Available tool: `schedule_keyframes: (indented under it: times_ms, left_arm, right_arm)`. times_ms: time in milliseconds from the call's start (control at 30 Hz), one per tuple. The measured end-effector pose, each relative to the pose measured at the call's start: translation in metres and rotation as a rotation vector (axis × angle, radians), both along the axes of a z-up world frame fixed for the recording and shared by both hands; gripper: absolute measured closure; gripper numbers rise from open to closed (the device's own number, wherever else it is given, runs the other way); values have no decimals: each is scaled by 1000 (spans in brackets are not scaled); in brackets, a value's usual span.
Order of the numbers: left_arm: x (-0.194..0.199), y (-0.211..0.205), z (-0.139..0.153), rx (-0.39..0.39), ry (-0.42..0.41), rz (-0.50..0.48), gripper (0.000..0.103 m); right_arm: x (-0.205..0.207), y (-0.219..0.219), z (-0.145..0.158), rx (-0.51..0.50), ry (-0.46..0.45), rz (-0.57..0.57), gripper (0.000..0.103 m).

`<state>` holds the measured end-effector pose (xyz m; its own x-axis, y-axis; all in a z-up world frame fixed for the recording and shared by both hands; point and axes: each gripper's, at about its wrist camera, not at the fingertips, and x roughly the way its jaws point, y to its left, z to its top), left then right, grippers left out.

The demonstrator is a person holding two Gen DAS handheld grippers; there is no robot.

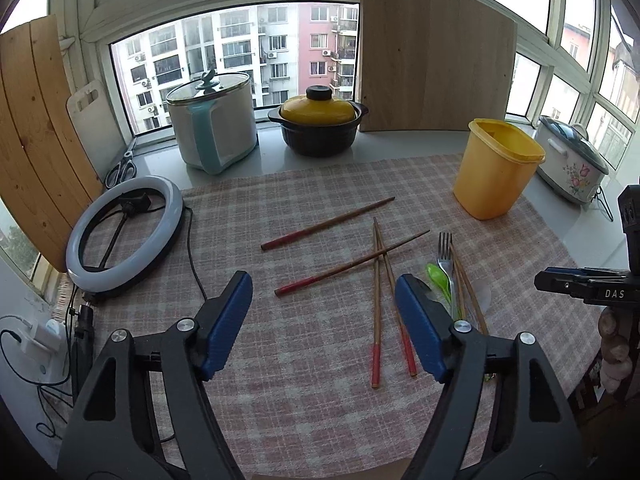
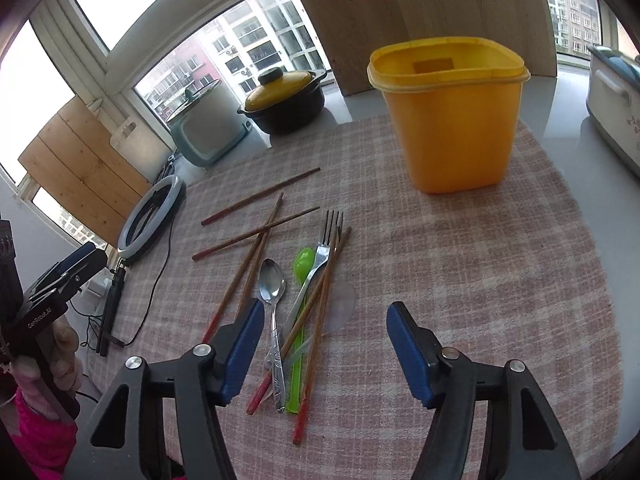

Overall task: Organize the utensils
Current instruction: 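Lower the right tool to a red-tipped chopstick and close on it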

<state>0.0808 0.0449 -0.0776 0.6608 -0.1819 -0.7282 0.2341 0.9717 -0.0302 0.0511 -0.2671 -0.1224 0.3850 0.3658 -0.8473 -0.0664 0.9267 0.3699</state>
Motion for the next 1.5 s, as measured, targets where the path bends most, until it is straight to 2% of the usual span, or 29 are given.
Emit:
schedule_keyframes:
  times_ms: [233,267,333,433,500,567,733,967,1133,1500]
  left_arm:
    - [18,-11,-18,24,40,-91,47]
    - [22,-14,-21,25,46,-109,47]
    - [30,-19,-25,33,62,-133,57]
    - [42,-29,-30,23,88,-187,60]
    - [49,-39,-34,42,103,-230,67]
    - [57,-50,-40,63,115,-285,68]
    - [87,-65,-61,93,200,-349,80]
    - [114,-69,-85,158,285,-388,84]
    - [121,-71,-93,215,303,-414,85]
    - [140,-80,-110,268,378,-473,85]
  right_arm:
    - [5,-3,-33,77,117,-33,59]
    - [6,-2,-35,79,125,-32,59]
    - [9,-1,-40,86,138,-32,60]
    - [11,0,-44,98,156,-31,63]
    - [13,0,-48,109,169,-36,63]
    - [14,-1,-53,121,185,-46,64]
    - [15,-7,-62,167,219,-84,69]
    - [21,-13,-72,235,254,-138,75]
    - [27,-11,-78,225,266,-168,78]
    - [33,-6,-85,212,279,-185,79]
